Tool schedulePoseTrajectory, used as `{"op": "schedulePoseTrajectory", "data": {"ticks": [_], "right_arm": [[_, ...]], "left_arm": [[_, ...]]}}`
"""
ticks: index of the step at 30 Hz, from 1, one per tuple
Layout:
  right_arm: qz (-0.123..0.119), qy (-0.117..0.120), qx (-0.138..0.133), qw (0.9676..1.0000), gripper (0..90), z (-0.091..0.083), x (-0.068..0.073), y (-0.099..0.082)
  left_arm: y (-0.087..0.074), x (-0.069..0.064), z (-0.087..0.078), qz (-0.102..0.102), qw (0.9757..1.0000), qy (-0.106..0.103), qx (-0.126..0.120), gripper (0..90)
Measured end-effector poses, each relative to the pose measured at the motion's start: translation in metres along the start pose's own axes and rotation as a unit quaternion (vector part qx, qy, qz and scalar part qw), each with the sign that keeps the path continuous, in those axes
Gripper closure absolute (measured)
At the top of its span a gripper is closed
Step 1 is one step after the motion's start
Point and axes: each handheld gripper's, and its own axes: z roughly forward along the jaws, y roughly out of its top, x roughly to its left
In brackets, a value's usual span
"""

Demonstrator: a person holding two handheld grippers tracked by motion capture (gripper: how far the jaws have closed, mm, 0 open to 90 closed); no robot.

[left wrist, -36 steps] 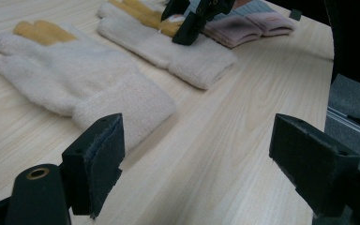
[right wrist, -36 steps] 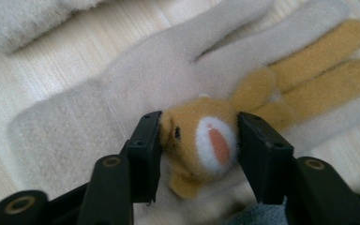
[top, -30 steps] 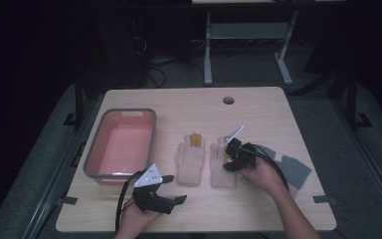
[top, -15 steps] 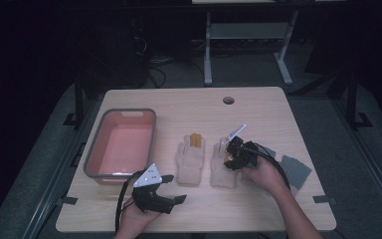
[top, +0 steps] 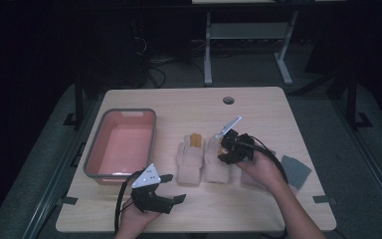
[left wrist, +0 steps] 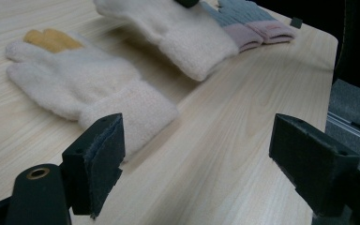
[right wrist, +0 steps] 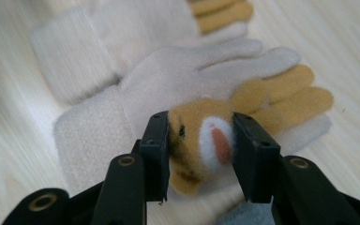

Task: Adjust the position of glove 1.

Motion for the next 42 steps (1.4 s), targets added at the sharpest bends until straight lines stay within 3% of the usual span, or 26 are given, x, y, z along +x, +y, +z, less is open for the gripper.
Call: {"op": "schedulePoseTrajectory", "data": {"ticks": [8, 24, 33, 36, 42], "right_arm": [[-0.022, 0.008, -0.014, 0.9996, 59.4, -0.004, 0.012, 0.023], [-0.041, 0.031, -0.016, 0.9985, 59.2, 0.022, 0.031, 0.058], [-0.040, 0.038, -0.010, 0.9984, 59.1, 0.038, 0.033, 0.065], [-0.040, 0.042, -0.007, 0.9983, 59.0, 0.044, 0.033, 0.066], [-0.038, 0.045, 0.001, 0.9982, 58.6, 0.057, 0.035, 0.065]], "left_arm": [[0.000, 0.000, -0.002, -0.001, 1.0000, 0.001, -0.001, 18.2], [0.000, 0.001, -0.005, -0.005, 1.0000, 0.004, -0.006, 18.3], [0.000, 0.002, -0.004, -0.006, 0.9999, 0.008, -0.005, 18.3], [-0.001, 0.001, -0.003, -0.015, 0.9999, 0.006, -0.004, 18.3], [0.000, 0.002, -0.003, -0.010, 0.9999, 0.009, 0.003, 18.4]]}}
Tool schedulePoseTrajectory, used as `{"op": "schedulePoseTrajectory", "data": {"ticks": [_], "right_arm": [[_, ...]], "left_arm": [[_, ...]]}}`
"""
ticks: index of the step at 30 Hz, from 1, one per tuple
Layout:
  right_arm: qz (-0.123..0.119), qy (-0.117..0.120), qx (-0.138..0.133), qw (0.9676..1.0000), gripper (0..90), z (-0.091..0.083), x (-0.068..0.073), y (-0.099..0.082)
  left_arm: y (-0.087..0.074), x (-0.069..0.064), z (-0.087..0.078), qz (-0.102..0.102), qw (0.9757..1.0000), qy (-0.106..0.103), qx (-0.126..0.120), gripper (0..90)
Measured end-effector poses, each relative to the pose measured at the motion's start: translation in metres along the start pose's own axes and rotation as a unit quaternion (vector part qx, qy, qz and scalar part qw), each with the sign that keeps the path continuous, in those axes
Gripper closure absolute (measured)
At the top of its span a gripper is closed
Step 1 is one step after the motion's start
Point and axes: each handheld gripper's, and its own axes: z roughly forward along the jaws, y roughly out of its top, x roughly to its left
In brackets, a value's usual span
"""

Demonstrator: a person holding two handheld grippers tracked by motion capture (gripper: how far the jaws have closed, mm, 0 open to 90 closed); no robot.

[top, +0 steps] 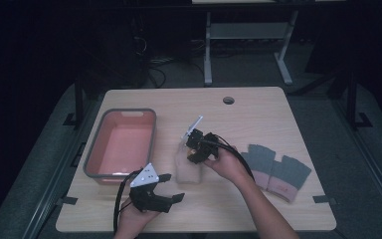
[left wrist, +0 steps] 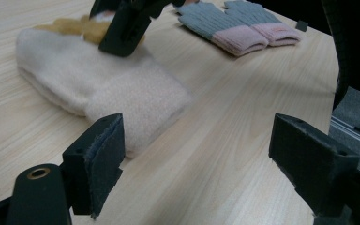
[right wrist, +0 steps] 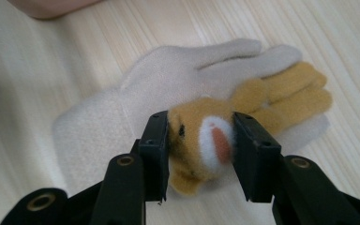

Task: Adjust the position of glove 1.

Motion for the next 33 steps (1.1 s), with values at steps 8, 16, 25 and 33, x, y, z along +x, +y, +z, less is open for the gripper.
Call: {"op": "schedulePoseTrajectory", "data": {"ticks": [8, 16, 25, 33], "right_arm": [[0.018, 0.007, -0.003, 0.9998, 50.4, 0.009, -0.003, -0.007], [0.050, 0.009, -0.036, 0.9981, 36.5, -0.007, -0.003, -0.019], [0.132, 0.034, -0.072, 0.9881, 30.1, -0.019, -0.003, -0.046], [0.178, 0.052, -0.098, 0.9778, 28.6, -0.022, -0.012, -0.064]], "left_arm": [[-0.001, 0.002, 0.004, -0.016, 0.9999, 0.001, 0.001, 18.4], [0.005, 0.006, 0.008, -0.034, 0.9994, 0.011, -0.001, 18.6], [0.015, 0.010, 0.017, -0.069, 0.9971, 0.028, 0.012, 18.0], [0.027, 0.020, 0.032, -0.117, 0.9920, 0.043, 0.021, 19.7]]}}
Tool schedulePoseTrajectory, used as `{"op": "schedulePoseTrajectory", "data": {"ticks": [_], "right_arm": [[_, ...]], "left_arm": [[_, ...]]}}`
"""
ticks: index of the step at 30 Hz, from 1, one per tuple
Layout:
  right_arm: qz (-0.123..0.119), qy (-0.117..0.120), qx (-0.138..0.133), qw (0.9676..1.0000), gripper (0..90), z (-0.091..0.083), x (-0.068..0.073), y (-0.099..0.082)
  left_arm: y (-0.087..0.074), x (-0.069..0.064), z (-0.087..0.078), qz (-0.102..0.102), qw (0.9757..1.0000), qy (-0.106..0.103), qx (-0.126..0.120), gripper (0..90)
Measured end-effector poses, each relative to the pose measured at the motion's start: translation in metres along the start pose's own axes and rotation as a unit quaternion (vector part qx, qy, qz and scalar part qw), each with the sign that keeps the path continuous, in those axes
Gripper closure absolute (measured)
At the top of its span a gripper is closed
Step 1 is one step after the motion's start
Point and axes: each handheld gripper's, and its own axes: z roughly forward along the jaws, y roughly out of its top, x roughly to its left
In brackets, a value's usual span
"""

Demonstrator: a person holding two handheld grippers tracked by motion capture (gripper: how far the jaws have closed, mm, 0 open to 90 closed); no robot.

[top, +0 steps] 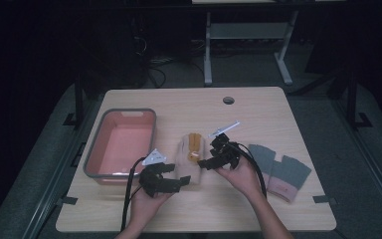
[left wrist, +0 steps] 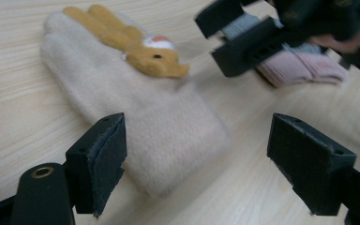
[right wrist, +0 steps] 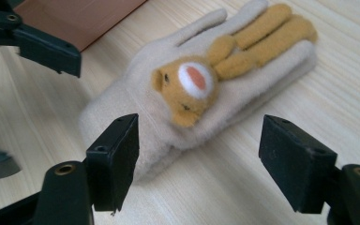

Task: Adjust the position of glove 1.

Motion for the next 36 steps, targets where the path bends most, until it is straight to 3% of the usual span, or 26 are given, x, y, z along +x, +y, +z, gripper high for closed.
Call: {"op": "schedulePoseTrajectory", "data": {"ticks": [6, 8, 15, 22, 31, 36], "right_arm": [[0.032, 0.013, -0.007, 0.9994, 29.6, 0.001, -0.004, -0.009], [0.047, 0.009, -0.006, 0.9988, 27.9, 0.002, -0.004, -0.012], [0.105, 0.035, -0.028, 0.9935, 26.8, 0.010, -0.009, -0.026], [0.100, 0.044, -0.017, 0.9938, 29.7, 0.021, -0.007, -0.023], [0.130, 0.066, -0.018, 0.9891, 32.4, 0.034, -0.014, -0.024], [0.140, 0.068, -0.014, 0.9878, 35.3, 0.041, -0.013, -0.024]], "left_arm": [[0.006, 0.006, 0.007, -0.046, 0.9989, 0.005, -0.001, 21.2], [0.009, 0.007, 0.009, -0.058, 0.9981, 0.020, -0.006, 21.3], [0.007, 0.012, 0.015, -0.080, 0.9962, 0.033, 0.011, 23.3], [-0.002, 0.012, 0.022, -0.083, 0.9954, 0.038, 0.032, 27.9], [-0.008, 0.017, 0.029, -0.093, 0.9937, 0.046, 0.043, 29.1], [-0.012, 0.020, 0.032, -0.115, 0.9913, 0.041, 0.048, 28.8]]}}
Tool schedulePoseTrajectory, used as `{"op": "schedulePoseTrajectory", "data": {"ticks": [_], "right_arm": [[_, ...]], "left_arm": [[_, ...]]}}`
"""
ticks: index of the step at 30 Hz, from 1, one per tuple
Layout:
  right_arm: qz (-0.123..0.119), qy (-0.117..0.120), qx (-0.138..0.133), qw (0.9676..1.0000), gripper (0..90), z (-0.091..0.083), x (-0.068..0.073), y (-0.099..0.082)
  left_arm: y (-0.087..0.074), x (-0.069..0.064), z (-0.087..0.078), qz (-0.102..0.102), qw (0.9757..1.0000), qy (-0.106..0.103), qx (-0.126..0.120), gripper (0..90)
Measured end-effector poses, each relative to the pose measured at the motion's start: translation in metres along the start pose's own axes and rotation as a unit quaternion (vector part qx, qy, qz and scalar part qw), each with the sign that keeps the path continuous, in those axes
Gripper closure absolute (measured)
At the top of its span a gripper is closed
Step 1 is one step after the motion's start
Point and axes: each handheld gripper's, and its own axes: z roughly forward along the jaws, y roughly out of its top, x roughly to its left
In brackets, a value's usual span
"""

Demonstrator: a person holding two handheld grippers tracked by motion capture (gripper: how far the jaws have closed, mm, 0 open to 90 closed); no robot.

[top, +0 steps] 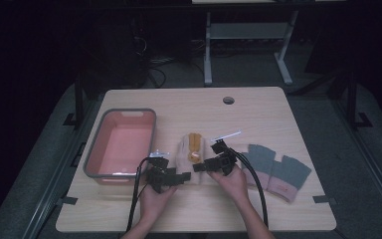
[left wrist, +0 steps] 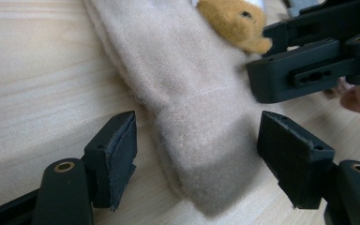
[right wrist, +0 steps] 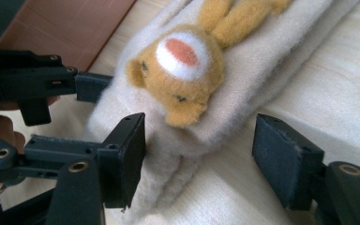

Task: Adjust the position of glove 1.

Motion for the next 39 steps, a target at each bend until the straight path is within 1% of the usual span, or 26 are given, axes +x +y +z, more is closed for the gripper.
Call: {"op": "schedulePoseTrajectory", "data": {"ticks": [2, 3, 4, 7, 9, 10, 11, 14, 15, 16, 17, 18, 19, 22, 24, 25, 26, 28, 31, 33, 38, 39], "right_arm": [[0.003, -0.005, 0.001, 1.0000, 35.7, 0.002, 0.000, 0.000], [0.008, -0.006, 0.004, 0.9999, 37.6, 0.002, 0.000, -0.001], [0.012, -0.002, 0.000, 0.9999, 39.6, 0.003, -0.001, -0.001], [0.019, 0.000, -0.002, 0.9998, 44.6, 0.005, 0.000, 0.000], [0.016, 0.000, -0.005, 0.9999, 48.5, 0.007, 0.000, 0.000], [0.018, 0.002, -0.006, 0.9998, 49.9, 0.008, 0.001, 0.000], [0.022, 0.005, -0.008, 0.9997, 53.3, 0.009, 0.001, 0.000], [0.024, 0.007, -0.009, 0.9996, 55.9, 0.011, 0.001, 0.000], [0.025, 0.006, -0.009, 0.9996, 57.2, 0.011, 0.002, 0.000], [0.025, 0.009, -0.011, 0.9996, 59.6, 0.012, 0.002, -0.001], [0.025, 0.009, -0.011, 0.9996, 59.6, 0.012, 0.002, -0.001], [0.025, 0.013, -0.014, 0.9995, 63.4, 0.013, 0.001, -0.001], [0.025, 0.013, -0.014, 0.9995, 63.4, 0.013, 0.001, -0.001], [0.024, 0.017, -0.016, 0.9994, 70.3, 0.013, 0.002, 0.000], [0.022, 0.019, -0.017, 0.9994, 71.6, 0.013, 0.002, 0.000], [0.019, 0.020, -0.017, 0.9995, 73.3, 0.013, 0.002, 0.000], [0.017, 0.021, -0.018, 0.9995, 74.2, 0.013, 0.002, 0.000], [0.019, 0.022, -0.016, 0.9995, 75.8, 0.013, 0.003, 0.000], [0.015, 0.024, -0.018, 0.9994, 77.5, 0.012, 0.002, 0.001], [0.013, 0.023, -0.017, 0.9995, 78.1, 0.010, 0.002, 0.002], [0.008, 0.027, -0.017, 0.9995, 79.1, 0.005, 0.002, 0.003], [0.003, 0.023, -0.018, 0.9996, 79.2, 0.004, 0.003, 0.003]], "left_arm": [[-0.001, 0.000, -0.001, -0.003, 1.0000, -0.004, 0.000, 28.8], [-0.001, 0.001, -0.002, -0.005, 1.0000, -0.005, 0.001, 28.7], [-0.001, 0.002, -0.002, -0.006, 1.0000, -0.007, 0.001, 28.8], [-0.001, 0.004, -0.001, -0.010, 0.9999, -0.014, 0.000, 32.5], [0.000, 0.004, 0.000, -0.012, 0.9998, -0.018, 0.002, 36.4], [0.000, 0.003, 0.000, -0.013, 0.9997, -0.018, 0.000, 37.4], [0.000, 0.003, 0.001, -0.012, 0.9998, -0.018, -0.001, 38.1], [0.001, 0.002, 0.002, -0.006, 0.9999, -0.014, 0.002, 39.0], [0.002, 0.002, 0.003, -0.008, 0.9998, -0.017, 0.004, 40.4], [0.002, 0.003, 0.003, -0.011, 0.9998, -0.018, 0.004, 43.8], [0.003, 0.004, 0.003, -0.013, 0.9996, -0.023, 0.006, 43.8], [0.004, 0.005, 0.004, -0.016, 0.9994, -0.028, 0.009, 47.8], [0.004, 0.006, 0.005, -0.018, 0.9993, -0.032, 0.010, 47.8], [0.006, 0.009, 0.007, -0.028, 0.9984, -0.048, 0.012, 53.7], [0.006, 0.011, 0.007, -0.025, 0.9981, -0.055, 0.015, 54.4], [0.006, 0.011, 0.008, -0.028, 0.9979, -0.057, 0.016, 55.8], [0.007, 0.013, 0.008, -0.034, 0.9972, -0.064, 0.016, 57.1], [0.007, 0.016, 0.009, -0.046, 0.9962, -0.072, 0.016, 60.8], [0.008, 0.016, 0.009, -0.044, 0.9961, -0.075, 0.012, 64.8], [0.008, 0.016, 0.009, -0.045, 0.9957, -0.079, 0.014, 65.8], [0.011, 0.016, 0.008, -0.035, 0.9956, -0.085, 0.019, 66.8], [0.012, 0.015, 0.008, -0.036, 0.9955, -0.086, 0.017, 66.8]]}}
